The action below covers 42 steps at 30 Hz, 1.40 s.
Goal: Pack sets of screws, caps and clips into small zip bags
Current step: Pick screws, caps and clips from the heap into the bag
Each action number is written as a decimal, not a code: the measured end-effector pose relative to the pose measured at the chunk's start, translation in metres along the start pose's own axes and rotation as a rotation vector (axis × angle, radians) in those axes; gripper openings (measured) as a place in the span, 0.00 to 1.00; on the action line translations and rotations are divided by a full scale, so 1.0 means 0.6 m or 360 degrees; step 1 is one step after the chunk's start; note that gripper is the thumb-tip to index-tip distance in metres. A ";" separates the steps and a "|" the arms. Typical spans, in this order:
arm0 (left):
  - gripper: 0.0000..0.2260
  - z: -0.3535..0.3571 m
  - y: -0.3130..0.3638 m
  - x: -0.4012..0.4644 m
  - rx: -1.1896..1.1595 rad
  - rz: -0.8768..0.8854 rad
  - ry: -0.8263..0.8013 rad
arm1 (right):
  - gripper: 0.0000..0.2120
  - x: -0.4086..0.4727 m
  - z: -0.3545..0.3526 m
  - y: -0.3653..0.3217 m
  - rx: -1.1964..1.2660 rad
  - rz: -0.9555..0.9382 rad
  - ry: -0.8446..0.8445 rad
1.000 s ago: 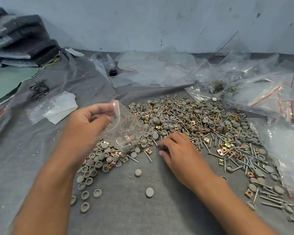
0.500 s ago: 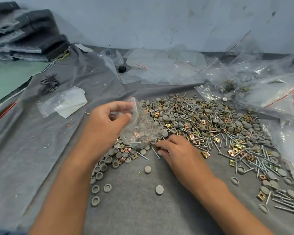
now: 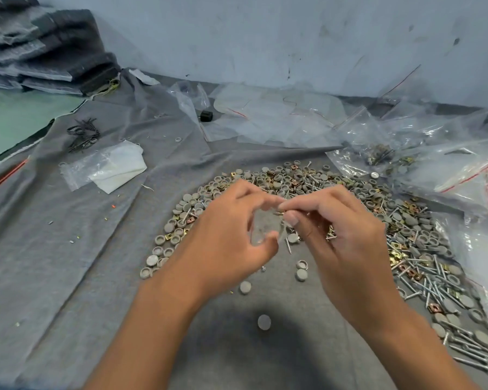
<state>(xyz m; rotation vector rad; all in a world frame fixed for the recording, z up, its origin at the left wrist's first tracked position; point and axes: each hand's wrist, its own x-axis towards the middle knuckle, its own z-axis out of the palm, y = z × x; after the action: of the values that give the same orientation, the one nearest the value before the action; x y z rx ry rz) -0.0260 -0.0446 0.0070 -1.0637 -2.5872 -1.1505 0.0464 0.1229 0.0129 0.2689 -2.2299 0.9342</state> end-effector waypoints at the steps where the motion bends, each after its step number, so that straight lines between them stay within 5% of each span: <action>1: 0.16 0.004 0.002 0.001 0.0011 0.0014 -0.0020 | 0.03 -0.001 0.000 -0.003 -0.0061 -0.0024 0.0002; 15: 0.16 0.009 0.000 -0.002 -0.0041 0.0063 0.0043 | 0.15 -0.010 0.007 -0.008 0.0118 0.0152 0.0108; 22: 0.19 0.003 -0.012 -0.006 -0.0013 0.0051 0.0071 | 0.07 0.006 -0.079 0.070 0.0037 0.0480 0.0336; 26: 0.18 0.010 -0.008 -0.003 0.0008 0.0072 0.0044 | 0.10 -0.017 -0.106 0.148 -0.0412 0.0862 -0.0192; 31: 0.17 0.013 -0.012 -0.005 0.0000 0.0097 0.0042 | 0.11 -0.038 -0.067 0.161 -0.0822 0.0829 -0.1019; 42: 0.19 0.014 -0.011 -0.006 0.0062 0.0075 0.0005 | 0.07 -0.046 -0.092 0.160 -0.0480 0.0982 -0.0826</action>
<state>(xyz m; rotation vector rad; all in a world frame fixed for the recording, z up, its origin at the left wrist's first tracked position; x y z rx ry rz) -0.0264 -0.0437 -0.0042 -1.1076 -2.5571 -1.0855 0.0542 0.2279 -0.0306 -0.3852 -2.9791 0.8741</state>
